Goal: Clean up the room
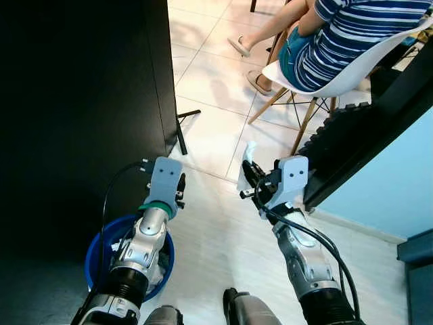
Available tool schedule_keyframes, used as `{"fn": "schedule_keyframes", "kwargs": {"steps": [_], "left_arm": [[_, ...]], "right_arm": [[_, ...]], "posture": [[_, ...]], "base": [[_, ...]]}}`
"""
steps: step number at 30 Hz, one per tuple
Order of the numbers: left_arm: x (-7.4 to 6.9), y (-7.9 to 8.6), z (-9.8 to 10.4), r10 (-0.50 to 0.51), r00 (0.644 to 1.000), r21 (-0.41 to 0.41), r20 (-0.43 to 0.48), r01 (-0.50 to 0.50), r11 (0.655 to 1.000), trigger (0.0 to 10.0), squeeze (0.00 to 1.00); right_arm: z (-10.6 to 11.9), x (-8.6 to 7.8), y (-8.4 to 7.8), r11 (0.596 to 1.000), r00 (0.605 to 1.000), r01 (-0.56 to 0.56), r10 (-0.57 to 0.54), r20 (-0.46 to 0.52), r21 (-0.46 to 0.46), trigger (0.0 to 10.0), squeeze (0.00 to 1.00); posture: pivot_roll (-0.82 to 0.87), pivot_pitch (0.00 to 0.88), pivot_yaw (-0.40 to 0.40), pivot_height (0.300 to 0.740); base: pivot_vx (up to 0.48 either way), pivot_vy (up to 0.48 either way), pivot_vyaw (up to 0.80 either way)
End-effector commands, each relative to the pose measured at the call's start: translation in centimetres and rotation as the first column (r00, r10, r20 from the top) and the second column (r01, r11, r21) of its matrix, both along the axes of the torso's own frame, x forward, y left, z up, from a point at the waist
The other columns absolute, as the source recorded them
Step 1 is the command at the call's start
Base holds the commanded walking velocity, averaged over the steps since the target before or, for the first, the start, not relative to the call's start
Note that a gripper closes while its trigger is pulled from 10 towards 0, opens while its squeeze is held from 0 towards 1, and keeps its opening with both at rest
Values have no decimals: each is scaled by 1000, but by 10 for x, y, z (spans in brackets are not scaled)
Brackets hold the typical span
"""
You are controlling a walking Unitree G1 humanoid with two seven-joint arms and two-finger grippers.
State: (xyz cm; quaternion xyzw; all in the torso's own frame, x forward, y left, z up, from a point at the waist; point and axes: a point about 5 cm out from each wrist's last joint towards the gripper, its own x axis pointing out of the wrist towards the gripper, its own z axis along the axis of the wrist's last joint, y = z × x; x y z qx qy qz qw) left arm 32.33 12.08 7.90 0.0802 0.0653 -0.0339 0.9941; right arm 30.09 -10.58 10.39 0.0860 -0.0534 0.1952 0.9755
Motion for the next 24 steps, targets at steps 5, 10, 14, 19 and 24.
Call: {"fn": "schedule_keyframes", "kwargs": {"steps": [5, 10, 14, 19, 24], "left_arm": [[-3, 2, -6, 4, 1000, -8, -27, -4, 1000, 10000, 0], [-5, 4, -4, 15, 1000, -21, -26, -16, 1000, 10000, 0], [-8, 6, -4, 16, 999, -22, -34, -17, 1000, 10000, 0], [-8, 6, -4, 15, 999, -21, -36, -15, 1000, 10000, 0], [-9, 7, -4, 17, 999, -21, -39, -17, 1000, 10000, 0]], "right_arm": [[-5, -1, 1, 1000, 1000, -3, 3, -29, 0, 10000, 0], [-5, 0, 1, 1000, 1000, 4, -5, -22, -31, 10000, 0], [-5, 0, 2, 999, 1000, 5, -6, -22, -35, 10000, 0], [-6, 0, 2, 999, 1000, 6, -7, -22, -37, 10000, 0], [-5, 0, 2, 999, 1000, 8, -9, -20, -43, 10000, 0]], "posture": [[-20, 67, 12, 740], [-18, 69, 11, 740], [-17, 71, 11, 740], [-17, 71, 11, 740], [-17, 72, 12, 740]], "base": [[0, 0, 0], [-70, 0, 0], [-363, 0, 0], [-379, 0, 0], [-435, 0, 0]]}}
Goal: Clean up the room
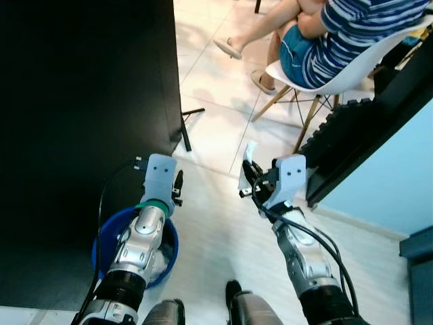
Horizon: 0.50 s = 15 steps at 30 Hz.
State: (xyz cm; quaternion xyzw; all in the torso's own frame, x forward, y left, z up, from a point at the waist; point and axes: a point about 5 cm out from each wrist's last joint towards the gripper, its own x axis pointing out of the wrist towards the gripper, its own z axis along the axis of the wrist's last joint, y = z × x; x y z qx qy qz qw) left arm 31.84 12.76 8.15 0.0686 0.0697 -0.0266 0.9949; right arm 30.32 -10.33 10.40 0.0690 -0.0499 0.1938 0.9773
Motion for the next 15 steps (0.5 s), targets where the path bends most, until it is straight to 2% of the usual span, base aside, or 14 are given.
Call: {"fn": "schedule_keyframes", "kwargs": {"steps": [1, 8, 12, 15], "left_arm": [[-4, 0, -6, 0, 1000, 0, -30, 0, 1000, 10000, 0], [-5, 1, -6, 8, 999, 6, -40, -7, 1000, 10000, 0], [-5, 2, -7, 14, 999, 6, -47, -14, 1000, 10000, 0], [-5, 1, -8, 16, 998, 11, -55, -16, 1000, 10000, 0]], "right_arm": [[-6, -2, 0, 1000, 1000, 4, -4, -20, -8, 10000, 0], [-6, -2, 0, 1000, 1000, 7, -7, -22, -25, 10000, 0], [-6, -1, -1, 1000, 1000, 14, -14, -17, -26, 10000, 0], [-6, -1, -3, 1000, 1000, 19, -19, -17, -24, 10000, 0]], "posture": [[-17, 72, 12, 740], [-17, 75, 13, 740], [-18, 76, 13, 740], [-18, 76, 13, 740]], "base": [[-469, 0, 0], [-448, 0, 0], [-415, 0, 633], [0, 0, 733]]}}
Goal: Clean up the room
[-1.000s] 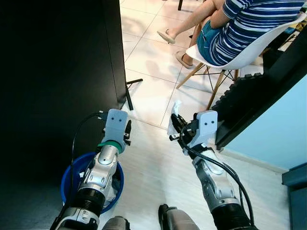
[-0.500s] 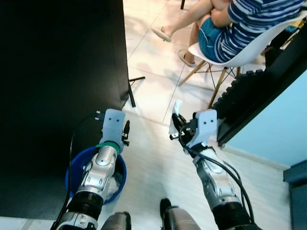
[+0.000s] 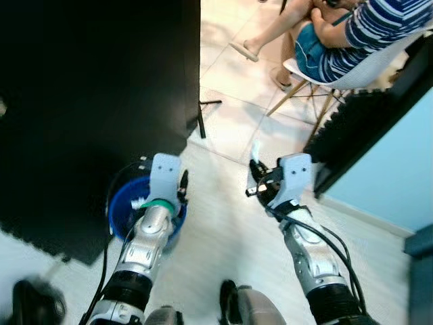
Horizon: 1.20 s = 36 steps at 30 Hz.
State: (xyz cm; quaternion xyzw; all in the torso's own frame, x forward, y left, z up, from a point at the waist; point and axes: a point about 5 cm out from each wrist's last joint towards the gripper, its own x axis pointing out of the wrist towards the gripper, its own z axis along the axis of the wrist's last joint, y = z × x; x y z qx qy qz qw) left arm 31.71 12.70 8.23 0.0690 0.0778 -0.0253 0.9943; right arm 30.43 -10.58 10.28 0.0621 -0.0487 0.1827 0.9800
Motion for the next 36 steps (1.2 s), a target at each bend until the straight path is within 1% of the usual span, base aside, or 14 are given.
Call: {"fn": "schedule_keyframes", "kwargs": {"steps": [1, 7, 11, 15, 36], "left_arm": [[-4, 2, -8, 13, 999, 10, -39, -12, 1000, 10000, 0], [-4, 2, -9, 12, 999, 23, -43, -12, 1000, 10000, 0], [-2, 4, -9, 36, 998, 32, -45, -34, 999, 10000, 0], [-1, 6, -8, 48, 998, 38, -45, -46, 998, 10000, 0], [-1, 7, -9, 48, 997, 52, -53, -46, 998, 10000, 0]], "right_arm": [[-5, -2, 0, 1000, 1000, -5, 4, -16, -10, 10000, 0], [-5, -2, -1, 1000, 1000, 0, 0, -21, -8, 10000, 0], [-6, -1, -1, 1000, 1000, 8, -7, -31, 13, 10000, 0], [-5, -1, -1, 1000, 1000, 9, -8, -29, 15, 10000, 0], [-5, -1, 0, 1000, 1000, 8, -8, -20, 16, 10000, 0]], "posture": [[-18, 76, 13, 740], [-19, 77, 13, 740], [-20, 75, 15, 740], [-21, 75, 15, 740], [-20, 75, 18, 740]], "base": [[0, 0, 738], [0, 0, 750], [0, 0, 0], [354, 0, 0], [435, 0, 0]]}}
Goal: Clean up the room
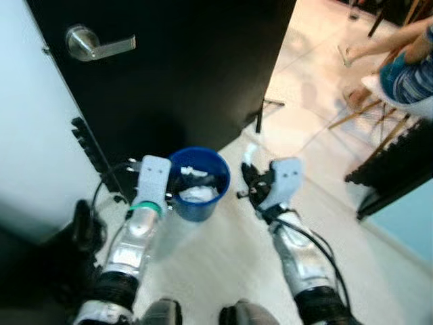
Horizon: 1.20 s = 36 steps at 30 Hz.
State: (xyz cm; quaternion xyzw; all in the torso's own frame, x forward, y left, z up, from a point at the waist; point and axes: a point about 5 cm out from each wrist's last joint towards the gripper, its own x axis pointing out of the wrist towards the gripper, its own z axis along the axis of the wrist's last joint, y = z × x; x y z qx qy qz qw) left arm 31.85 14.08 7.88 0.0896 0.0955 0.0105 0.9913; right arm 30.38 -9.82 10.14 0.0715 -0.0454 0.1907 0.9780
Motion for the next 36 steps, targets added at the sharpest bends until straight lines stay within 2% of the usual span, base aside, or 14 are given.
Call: {"fn": "schedule_keyframes", "kwargs": {"steps": [1, 11, 13, 15, 17, 18, 20, 28, 30, 31, 32, 33, 34, 36], "left_arm": [[-2, -7, -6, -23, 999, 3, -24, 23, 1000, 10000, 0], [-2, -7, -5, -26, 999, 4, -23, 26, 1000, 10000, 0], [-2, -7, -5, -29, 999, 6, -22, 29, 1000, 10000, 0], [-2, -8, -6, -41, 999, 11, -23, 41, 999, 10000, 0], [-2, -8, -6, -41, 999, 11, -23, 41, 999, 10000, 0], [-2, -9, -6, -52, 998, 11, -25, 53, 999, 10000, 0], [-2, -9, -6, -70, 997, 20, -24, 71, 997, 10000, 0], [-4, -10, -7, -140, 989, 27, -43, 141, 990, 10000, 0], [-10, -13, -12, -236, 968, 27, -81, 239, 971, 10000, 0], [-10, -13, -12, -236, 968, 27, -81, 239, 971, 10000, 0], [-15, -15, -15, -300, 948, 27, -107, 304, 952, 10000, 0], [-15, -15, -15, -300, 948, 27, -107, 304, 952, 10000, 0], [-20, -17, -18, -354, 926, 20, -128, 360, 933, 10000, 0], [-30, -17, -21, -429, 889, 60, -160, 443, 895, 10000, 0]], "right_arm": [[-3, -1, -7, 1000, 1000, 26, -26, -11, -1, 10000, 0], [-5, 0, -10, 998, 999, 50, -50, -12, -28, 10000, 0], [-5, 1, -13, 996, 997, 73, -73, -7, -58, 10000, 0], [-6, 4, -20, 968, 990, 139, -134, 41, -207, 10000, 0], [-6, 4, -20, 968, 990, 139, -134, 41, -207, 10000, 0], [-7, 6, -23, 949, 984, 177, -167, 62, -262, 10000, 0], [-9, 8, -28, 935, 977, 214, -206, 58, -282, 10000, 0], [-17, 9, -35, 936, 968, 243, -251, 2, -255, 10000, 0], [-22, 10, -37, 917, 963, 256, -270, -7, -306, 10000, 0], [-22, 10, -37, 917, 963, 256, -270, -7, -306, 10000, 0], [-27, 10, -35, 915, 965, 237, -260, -27, -326, 10000, 0], [-27, 10, -35, 915, 965, 237, -260, -27, -326, 10000, 0], [-32, 10, -31, 918, 971, 205, -234, -46, -340, 10000, 0], [-41, 10, -20, 944, 980, 122, -163, -111, -307, 10000, 0]], "posture": [[-21, 76, 18, 740], [-20, 76, 18, 740], [-19, 74, 19, 740], [-19, 72, 21, 740], [-19, 72, 21, 740], [-20, 70, 25, 740], [-17, 67, 28, 740], [-9, 67, 32, 740], [-6, 71, 34, 740], [-6, 71, 34, 740], [-6, 71, 34, 740], [-6, 71, 34, 740], [-1, 77, 36, 740], [9, 83, 34, 740]], "base": [[431, 0, 0], [429, 0, 0], [420, 0, 0], [407, 0, 0], [394, 0, 0], [368, 0, 0], [349, 0, 0], [71, 0, 0], [0, 0, 0], [0, 0, 0], [0, 0, 0], [0, 0, 0], [0, 0, 0], [0, 0, 0]]}}
